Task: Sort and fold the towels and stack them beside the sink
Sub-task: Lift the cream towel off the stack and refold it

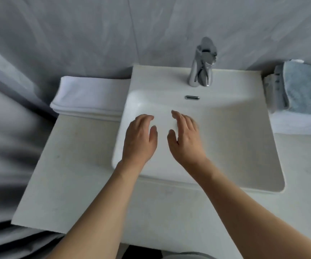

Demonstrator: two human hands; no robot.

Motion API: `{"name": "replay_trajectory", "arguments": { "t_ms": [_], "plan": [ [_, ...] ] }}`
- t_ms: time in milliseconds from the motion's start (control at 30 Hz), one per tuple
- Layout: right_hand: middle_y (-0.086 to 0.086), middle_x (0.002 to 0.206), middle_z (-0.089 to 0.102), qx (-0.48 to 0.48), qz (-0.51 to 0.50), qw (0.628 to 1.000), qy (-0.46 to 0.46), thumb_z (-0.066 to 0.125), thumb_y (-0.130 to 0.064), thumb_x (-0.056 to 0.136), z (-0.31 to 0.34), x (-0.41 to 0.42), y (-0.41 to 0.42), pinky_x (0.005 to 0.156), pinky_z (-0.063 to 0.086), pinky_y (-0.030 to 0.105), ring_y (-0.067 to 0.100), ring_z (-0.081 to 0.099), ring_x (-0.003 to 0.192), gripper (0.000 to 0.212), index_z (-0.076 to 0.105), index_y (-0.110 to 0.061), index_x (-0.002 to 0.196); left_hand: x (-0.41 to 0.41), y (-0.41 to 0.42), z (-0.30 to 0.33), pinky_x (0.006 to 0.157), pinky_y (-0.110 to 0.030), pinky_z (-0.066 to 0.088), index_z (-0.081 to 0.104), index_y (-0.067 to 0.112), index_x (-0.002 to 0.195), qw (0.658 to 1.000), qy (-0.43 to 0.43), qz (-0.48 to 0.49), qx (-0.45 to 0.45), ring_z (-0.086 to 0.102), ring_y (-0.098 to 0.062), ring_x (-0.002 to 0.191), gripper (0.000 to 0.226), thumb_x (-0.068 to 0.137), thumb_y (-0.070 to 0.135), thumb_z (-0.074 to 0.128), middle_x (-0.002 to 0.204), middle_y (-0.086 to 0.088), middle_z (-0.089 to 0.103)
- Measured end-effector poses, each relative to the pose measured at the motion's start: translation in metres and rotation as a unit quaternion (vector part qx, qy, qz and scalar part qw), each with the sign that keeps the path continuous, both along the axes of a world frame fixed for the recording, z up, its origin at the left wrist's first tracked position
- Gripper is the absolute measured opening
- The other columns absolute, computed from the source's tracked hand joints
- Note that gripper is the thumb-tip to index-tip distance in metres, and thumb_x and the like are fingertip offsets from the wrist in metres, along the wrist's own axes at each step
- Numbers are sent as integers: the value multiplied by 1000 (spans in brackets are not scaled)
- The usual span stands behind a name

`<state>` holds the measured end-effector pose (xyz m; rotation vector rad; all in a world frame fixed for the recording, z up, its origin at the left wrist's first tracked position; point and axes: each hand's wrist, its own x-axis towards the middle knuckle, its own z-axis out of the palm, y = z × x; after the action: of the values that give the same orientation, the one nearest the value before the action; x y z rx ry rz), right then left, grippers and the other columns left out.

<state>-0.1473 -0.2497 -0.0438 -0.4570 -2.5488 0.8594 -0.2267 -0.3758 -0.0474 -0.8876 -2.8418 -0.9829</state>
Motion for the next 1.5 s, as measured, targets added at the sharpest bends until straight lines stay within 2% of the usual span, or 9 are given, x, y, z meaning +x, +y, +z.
{"name": "replay_trajectory", "arguments": {
  "t_ms": [167,300,533,667,833,1000,1167,1367,1500],
  "plan": [
    [15,124,60,-25,61,997,25,44,-11,84,3,-84,-94,104,30,27,23,45,115,50,52,3,132,-80,-93,-3,100,-39,42,60,3,125,997,-13,69,9,54,-33,117,43,94,25,41,125,-14,60],
    [3,128,55,-252,24,965,-63,46,-11,90,7,-138,-149,101,37,23,16,50,117,47,49,-11,137,-125,-161,-7,105,-33,35,56,6,132,990,-44,136,12,48,-29,124,37,96,12,52,134,-11,55],
    [5,89,48,-690,-257,659,-155,49,-13,94,-3,-235,-174,79,48,34,22,49,84,8,56,-12,98,-225,-214,-21,93,-23,35,45,12,143,938,-218,266,34,48,-25,125,47,96,15,49,144,-8,43],
    [5,90,46,-691,-360,612,-137,47,-12,95,-27,-262,-166,95,48,40,22,47,89,11,54,-12,104,-271,-213,-39,87,-21,34,38,13,146,923,-275,266,37,49,-22,119,51,97,16,49,147,-5,39],
    [5,82,47,-747,-370,543,-94,42,-12,94,-48,-294,-161,71,47,34,21,45,67,13,51,-14,84,-323,-198,-61,68,-24,41,36,6,144,824,-366,382,201,54,-18,85,58,88,11,50,115,-2,54],
    [4,82,53,-748,-409,515,-86,48,-17,93,-60,-310,-146,66,46,33,19,51,69,8,54,-14,90,-365,-185,-77,86,-40,52,34,13,143,672,-391,536,328,57,-31,107,65,83,15,59,137,-9,44],
    [3,86,58,-716,-459,524,-53,61,-27,91,-61,-319,-136,81,52,31,17,56,76,12,59,-17,98,-368,-172,-76,59,-30,37,44,14,70,775,-342,455,276,42,-22,65,16,79,7,55,70,-1,46],
    [7,99,69,-741,-404,536,-24,58,-20,91,-62,-325,-123,80,58,38,22,67,84,25,62,-11,114,-354,-148,-62,42,-19,21,31,17,71,882,-308,274,229,23,-9,52,27,79,8,56,61,6,30],
    [7,94,66,-688,-387,609,-74,59,-20,89,-65,-330,-111,70,59,36,22,64,75,7,60,-16,94,-354,-144,-65,59,-23,42,47,14,102,839,-357,318,261,48,-10,66,24,84,16,63,80,7,52]
  ]
}}
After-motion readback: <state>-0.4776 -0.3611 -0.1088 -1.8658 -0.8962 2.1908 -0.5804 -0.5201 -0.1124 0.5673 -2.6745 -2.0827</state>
